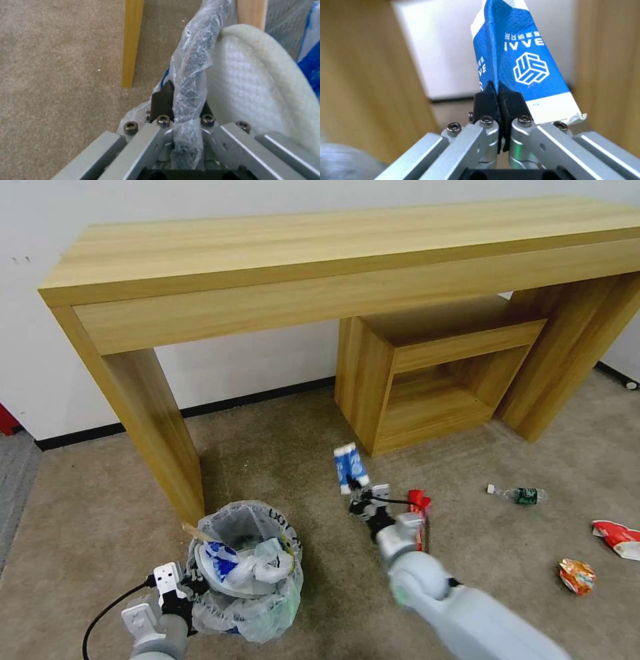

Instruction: Pick up the trash bin and place the garbage on the floor into it.

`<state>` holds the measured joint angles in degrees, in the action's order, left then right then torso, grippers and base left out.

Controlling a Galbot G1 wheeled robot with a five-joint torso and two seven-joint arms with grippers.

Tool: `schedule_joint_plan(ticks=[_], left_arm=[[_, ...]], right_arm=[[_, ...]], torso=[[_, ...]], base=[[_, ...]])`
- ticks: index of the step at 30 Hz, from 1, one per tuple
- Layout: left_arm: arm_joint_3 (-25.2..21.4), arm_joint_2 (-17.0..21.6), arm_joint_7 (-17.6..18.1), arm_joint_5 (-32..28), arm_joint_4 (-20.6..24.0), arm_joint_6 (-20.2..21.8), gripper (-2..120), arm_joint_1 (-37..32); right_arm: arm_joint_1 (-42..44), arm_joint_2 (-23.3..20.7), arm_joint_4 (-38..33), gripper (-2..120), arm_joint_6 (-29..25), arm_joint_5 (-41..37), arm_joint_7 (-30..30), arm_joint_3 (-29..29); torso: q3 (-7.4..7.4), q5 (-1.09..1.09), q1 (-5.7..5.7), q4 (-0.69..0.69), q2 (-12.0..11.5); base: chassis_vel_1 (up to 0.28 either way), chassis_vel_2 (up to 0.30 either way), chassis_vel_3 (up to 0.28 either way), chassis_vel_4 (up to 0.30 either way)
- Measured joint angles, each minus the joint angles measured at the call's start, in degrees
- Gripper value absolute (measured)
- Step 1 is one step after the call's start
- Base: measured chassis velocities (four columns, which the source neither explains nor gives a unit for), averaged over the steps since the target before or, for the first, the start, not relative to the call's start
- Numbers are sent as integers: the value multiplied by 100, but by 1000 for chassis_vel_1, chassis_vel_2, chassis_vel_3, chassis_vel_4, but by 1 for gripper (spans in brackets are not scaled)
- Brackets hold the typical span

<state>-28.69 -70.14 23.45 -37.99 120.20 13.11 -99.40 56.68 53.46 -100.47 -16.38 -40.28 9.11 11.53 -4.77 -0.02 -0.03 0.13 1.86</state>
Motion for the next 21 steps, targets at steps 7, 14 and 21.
schedule_joint_plan(ticks=[7, 14, 21], left_arm=[[24, -34, 7, -10, 14, 5, 0, 19], [26, -29, 15, -11, 109, 27, 0, -4], [28, -41, 22, -13, 194, 43, 0, -32]], right_arm=[[-148, -498, -225, 0, -1491, 224, -2113, 142], [-750, -694, -396, 0, -1621, -6, -2719, 1090], [-1552, -687, -109, 0, -1596, 29, -2825, 2229]], torso=[[0, 2, 0, -1, 0], [0, 2, 0, 0, 0], [0, 3, 0, -1, 0]], base=[[0, 0, 0, 0], [0, 0, 0, 0], [0, 0, 0, 0]])
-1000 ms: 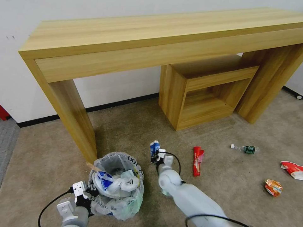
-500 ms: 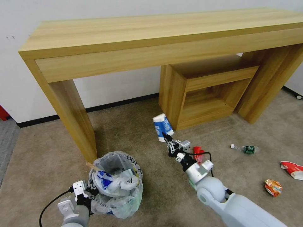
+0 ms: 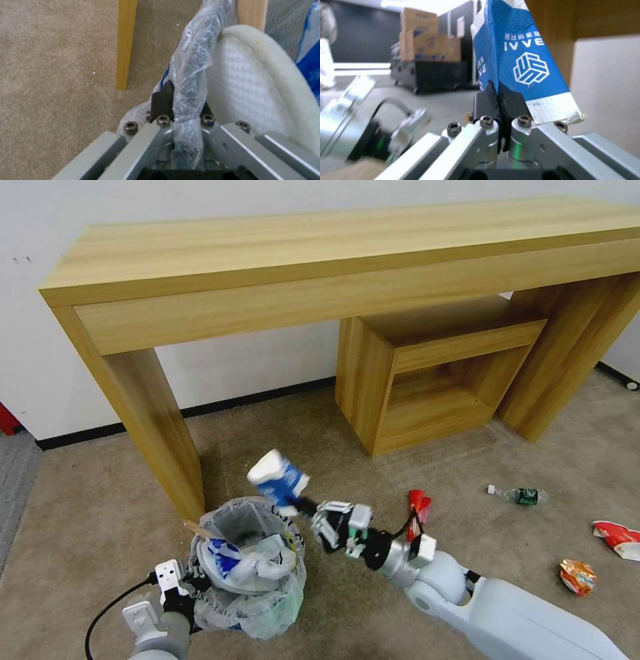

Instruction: Pick up the trash bin and place the garbage on the floor into it.

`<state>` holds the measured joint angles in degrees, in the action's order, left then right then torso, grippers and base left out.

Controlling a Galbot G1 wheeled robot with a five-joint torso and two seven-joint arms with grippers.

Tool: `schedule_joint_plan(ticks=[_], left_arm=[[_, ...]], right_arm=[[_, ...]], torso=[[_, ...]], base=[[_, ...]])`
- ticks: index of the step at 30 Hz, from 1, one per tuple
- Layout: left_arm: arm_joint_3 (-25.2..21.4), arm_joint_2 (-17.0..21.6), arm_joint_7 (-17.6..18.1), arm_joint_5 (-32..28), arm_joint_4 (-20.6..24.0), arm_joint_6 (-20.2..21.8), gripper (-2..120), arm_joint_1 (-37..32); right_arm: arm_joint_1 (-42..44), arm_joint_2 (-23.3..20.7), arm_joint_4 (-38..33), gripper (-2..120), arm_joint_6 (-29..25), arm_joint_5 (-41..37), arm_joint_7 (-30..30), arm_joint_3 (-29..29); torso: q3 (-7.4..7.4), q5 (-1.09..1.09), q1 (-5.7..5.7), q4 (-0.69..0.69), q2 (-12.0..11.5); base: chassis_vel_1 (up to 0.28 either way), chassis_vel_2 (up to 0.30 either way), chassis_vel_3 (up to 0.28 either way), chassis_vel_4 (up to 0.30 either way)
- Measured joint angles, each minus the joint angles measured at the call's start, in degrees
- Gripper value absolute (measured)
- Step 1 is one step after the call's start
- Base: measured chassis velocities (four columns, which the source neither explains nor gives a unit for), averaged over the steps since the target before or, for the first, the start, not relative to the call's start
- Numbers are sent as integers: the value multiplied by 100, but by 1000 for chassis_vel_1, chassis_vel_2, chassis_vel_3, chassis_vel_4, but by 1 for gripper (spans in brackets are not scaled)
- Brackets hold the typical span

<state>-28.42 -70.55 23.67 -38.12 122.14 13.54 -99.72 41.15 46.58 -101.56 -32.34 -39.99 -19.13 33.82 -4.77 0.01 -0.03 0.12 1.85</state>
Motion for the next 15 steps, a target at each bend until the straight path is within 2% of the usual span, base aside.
schedule_joint_plan(ticks=[4, 15], left_arm=[[-8, -13, 2, 2, 37, 2, 0, -19], [-21, -17, 3, 3, 53, 3, 0, -31]], right_arm=[[-224, 70, 235, 0, 100, -29, 186, 538], [-452, 282, 670, 0, 219, -46, 502, 1074]], torso=[[0, -1, 0, 1, 0], [0, -1, 0, 1, 0]], base=[[0, 0, 0, 0], [0, 0, 0, 0]])
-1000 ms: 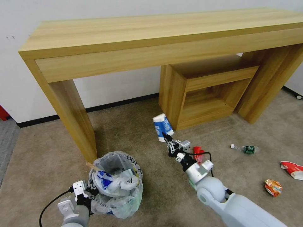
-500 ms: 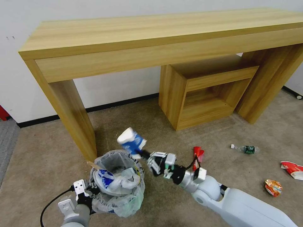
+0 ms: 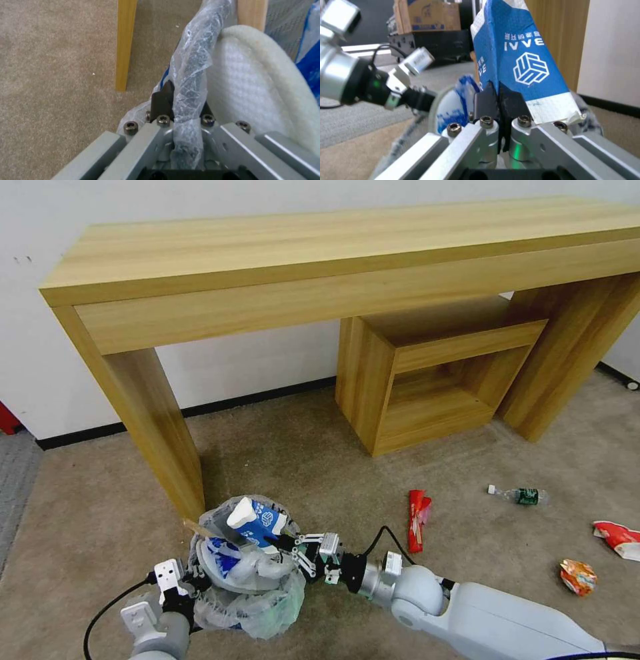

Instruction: Pick up the trash bin and place the garbage on the floor into it.

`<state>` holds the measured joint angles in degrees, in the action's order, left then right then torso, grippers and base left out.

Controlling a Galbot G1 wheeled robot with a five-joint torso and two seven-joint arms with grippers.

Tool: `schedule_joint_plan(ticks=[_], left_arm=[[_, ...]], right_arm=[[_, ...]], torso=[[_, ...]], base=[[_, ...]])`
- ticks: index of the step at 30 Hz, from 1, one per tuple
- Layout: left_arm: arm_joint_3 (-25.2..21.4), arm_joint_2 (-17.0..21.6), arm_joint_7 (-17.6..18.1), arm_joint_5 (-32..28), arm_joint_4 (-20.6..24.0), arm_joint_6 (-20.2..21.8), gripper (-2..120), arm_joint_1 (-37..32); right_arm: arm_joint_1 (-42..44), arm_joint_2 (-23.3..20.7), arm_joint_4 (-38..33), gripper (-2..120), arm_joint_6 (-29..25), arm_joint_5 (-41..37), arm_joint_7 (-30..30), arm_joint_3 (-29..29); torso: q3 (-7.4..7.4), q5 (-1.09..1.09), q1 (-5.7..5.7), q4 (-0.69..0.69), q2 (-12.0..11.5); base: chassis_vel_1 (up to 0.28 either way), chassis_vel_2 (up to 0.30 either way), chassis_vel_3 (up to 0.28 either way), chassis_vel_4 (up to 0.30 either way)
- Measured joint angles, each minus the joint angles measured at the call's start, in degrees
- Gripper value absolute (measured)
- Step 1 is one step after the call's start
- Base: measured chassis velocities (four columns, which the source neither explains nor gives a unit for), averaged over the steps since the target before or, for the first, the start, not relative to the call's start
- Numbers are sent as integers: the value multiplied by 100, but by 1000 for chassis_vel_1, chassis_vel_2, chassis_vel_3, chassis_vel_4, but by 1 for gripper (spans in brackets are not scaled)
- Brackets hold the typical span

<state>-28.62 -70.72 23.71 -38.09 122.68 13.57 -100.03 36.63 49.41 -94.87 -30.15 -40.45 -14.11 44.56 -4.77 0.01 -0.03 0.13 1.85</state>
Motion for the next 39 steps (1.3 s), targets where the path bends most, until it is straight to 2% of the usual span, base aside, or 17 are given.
schedule_joint_plan(ticks=[11, 13, 14, 16, 17, 20, 21, 22, 25, 26, 29, 30, 33, 36, 37, 39], left_arm=[[1, -6, -1, -5, -25, -2, 0, 14], [5, -10, -3, -5, -43, -2, 0, 26], [5, -10, -3, -5, -43, -2, 0, 26], [5, -8, -3, -6, -58, -2, 0, 33], [5, -5, -3, -12, -66, -2, 0, 39], [5, -3, -4, -14, -84, -4, 0, 46], [5, -3, -5, -16, -108, -5, 0, 54], [5, -3, -5, -16, -108, -5, 0, 54], [6, 5, -5, -24, -154, -5, 0, 92], [6, 5, -5, -24, -154, -5, 0, 92], [13, 6, -6, -29, -181, -6, 0, 109], [13, 6, -6, -29, -181, -6, 0, 109], [20, -7, -5, -12, -192, -6, 0, 108], [20, -6, -6, -10, -192, -6, 0, 105], [12, -2, -5, -6, -189, -6, 0, 95], [10, -2, -5, -2, -177, -5, 0, 87]], right_arm=[[-164, 297, 454, 0, 108, 85, 326, 353], [-171, 359, 536, 9, 113, 133, 364, 410], [-171, 359, 536, 9, 113, 133, 364, 410], [-179, 396, 578, 18, 111, 158, 383, 433], [-180, 402, 576, 25, 108, 161, 385, 434], [-176, 389, 536, 30, 100, 159, 386, 420], [-155, 358, 470, 37, 87, 157, 386, 378], [-155, 358, 470, 37, 87, 157, 386, 378], [-77, 282, 300, 52, 73, 157, 382, 249], [-77, 282, 300, 52, 73, 157, 382, 249], [64, 235, 66, 68, 84, 144, 422, -10], [64, 235, 66, 68, 84, 144, 422, -10], [230, 233, -155, 82, 170, 92, 577, -340], [287, 233, -227, 88, 214, 80, 673, -466], [375, 232, -326, 96, 303, 76, 911, -679], [440, 227, -374, 98, 346, 62, 1081, -808]], torso=[[0, 0, 0, 0, 0], [0, 0, 0, 0, 0], [0, 0, 0, 0, 0], [0, -1, 0, 0, 0], [0, 0, 0, 0, 0], [0, -1, 0, 0, 0], [0, 0, 0, 0, 0], [0, 0, 0, 0, 0], [0, 0, 0, 0, 0], [0, 0, 0, 0, 0], [0, 0, 0, 0, 0], [0, 0, 0, 0, 0], [0, 0, 0, 0, 0], [0, -1, 0, 0, 0], [0, 0, 0, 0, 0], [0, -1, 0, -1, 0]], base=[[0, 0, 0, 0], [0, 0, 0, 0], [0, 0, 0, 0], [0, 0, 0, 0], [0, 0, 0, 0], [0, 0, 0, 0], [0, 0, 0, 0], [0, 0, 0, 0], [0, 0, 0, 0], [0, 0, 0, 0], [0, 0, 0, 0], [0, 0, 0, 0], [0, 0, 0, 0], [0, 0, 0, 0], [0, 0, 0, 0], [0, 0, 0, 0]])
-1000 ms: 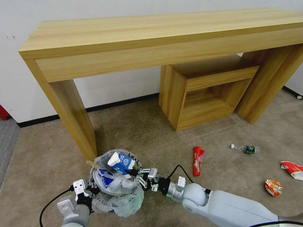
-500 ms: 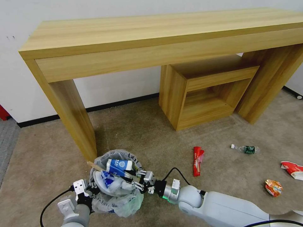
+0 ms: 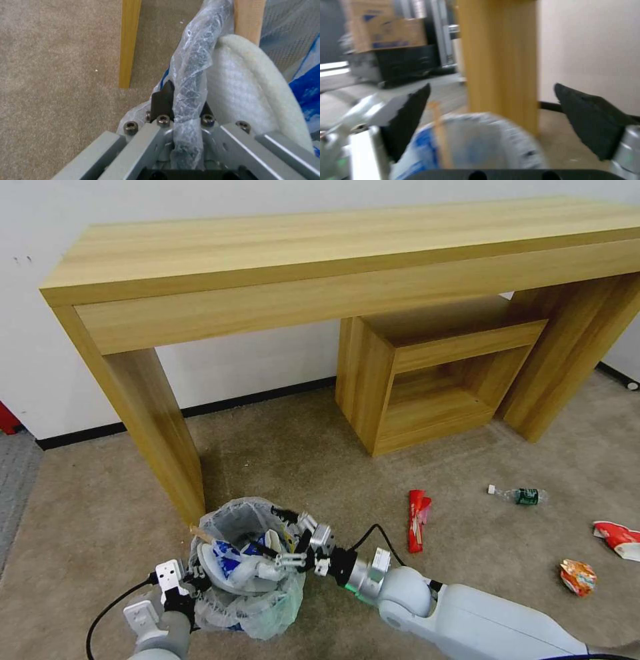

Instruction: Pick up the trash bin and place the garbage on the floor into it.

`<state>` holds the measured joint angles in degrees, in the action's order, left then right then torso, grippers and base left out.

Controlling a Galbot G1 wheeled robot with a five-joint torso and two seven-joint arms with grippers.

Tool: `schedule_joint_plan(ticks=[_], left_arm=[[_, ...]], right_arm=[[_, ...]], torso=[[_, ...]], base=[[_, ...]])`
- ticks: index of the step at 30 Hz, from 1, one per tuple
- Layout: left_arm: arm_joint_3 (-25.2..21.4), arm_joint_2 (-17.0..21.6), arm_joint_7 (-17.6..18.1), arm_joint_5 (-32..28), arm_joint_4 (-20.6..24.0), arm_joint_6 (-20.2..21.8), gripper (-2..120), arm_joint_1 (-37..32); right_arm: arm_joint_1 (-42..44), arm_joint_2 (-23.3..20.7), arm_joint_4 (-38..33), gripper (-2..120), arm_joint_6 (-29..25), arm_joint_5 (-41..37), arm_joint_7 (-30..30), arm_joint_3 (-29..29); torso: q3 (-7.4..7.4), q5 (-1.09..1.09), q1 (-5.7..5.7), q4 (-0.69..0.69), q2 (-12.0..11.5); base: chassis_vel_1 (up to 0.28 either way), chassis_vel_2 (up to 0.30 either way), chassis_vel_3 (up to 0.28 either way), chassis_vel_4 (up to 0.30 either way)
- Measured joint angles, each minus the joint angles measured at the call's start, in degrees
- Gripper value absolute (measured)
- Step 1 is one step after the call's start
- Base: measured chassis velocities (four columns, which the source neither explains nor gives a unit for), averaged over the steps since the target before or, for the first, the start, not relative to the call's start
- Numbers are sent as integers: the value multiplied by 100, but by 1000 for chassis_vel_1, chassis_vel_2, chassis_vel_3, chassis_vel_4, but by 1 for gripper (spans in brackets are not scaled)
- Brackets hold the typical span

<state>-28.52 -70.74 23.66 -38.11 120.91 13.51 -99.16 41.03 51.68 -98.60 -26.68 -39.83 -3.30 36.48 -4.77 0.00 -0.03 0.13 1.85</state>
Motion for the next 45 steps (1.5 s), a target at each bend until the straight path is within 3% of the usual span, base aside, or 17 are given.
schedule_joint_plan(ticks=[13, 15, 17, 22, 30, 45], left_arm=[[8, -46, -24, 83, 57, -3, 0, -29], [8, -45, -28, 108, 57, 2, 0, -33], [8, -43, -40, 152, 51, 15, 0, -29], [14, -42, -39, 222, 17, 30, 0, -11], [23, -51, -31, 340, 2, 46, 0, -34], [4, -33, -10, 344, 14, 47, 0, -74]], right_arm=[[823, -152, -247, 100, 601, 256, 1607, -2041], [919, -160, -227, 100, 754, 337, 1868, -2282], [1094, -169, -71, 100, 991, 537, 2498, -2750], [1388, -182, 87, 100, 1212, 759, 2940, -3364], [1716, -172, 149, 100, 1549, 960, 3269, -3936], [1876, -72, 254, 100, 1589, 1176, 3425, -4076]], torso=[[0, -1, 0, 1, 0], [0, -1, 0, 1, 0], [0, -1, 0, 0, 0], [0, -1, 0, 1, 0], [0, 0, 0, 0, 0], [0, 0, 0, 0, 0]], base=[[0, 0, 0, 0], [0, 0, 0, 0], [0, 0, 0, 0], [0, 0, 0, 0], [0, 0, 0, 0], [-39, -30, -33, -31]])
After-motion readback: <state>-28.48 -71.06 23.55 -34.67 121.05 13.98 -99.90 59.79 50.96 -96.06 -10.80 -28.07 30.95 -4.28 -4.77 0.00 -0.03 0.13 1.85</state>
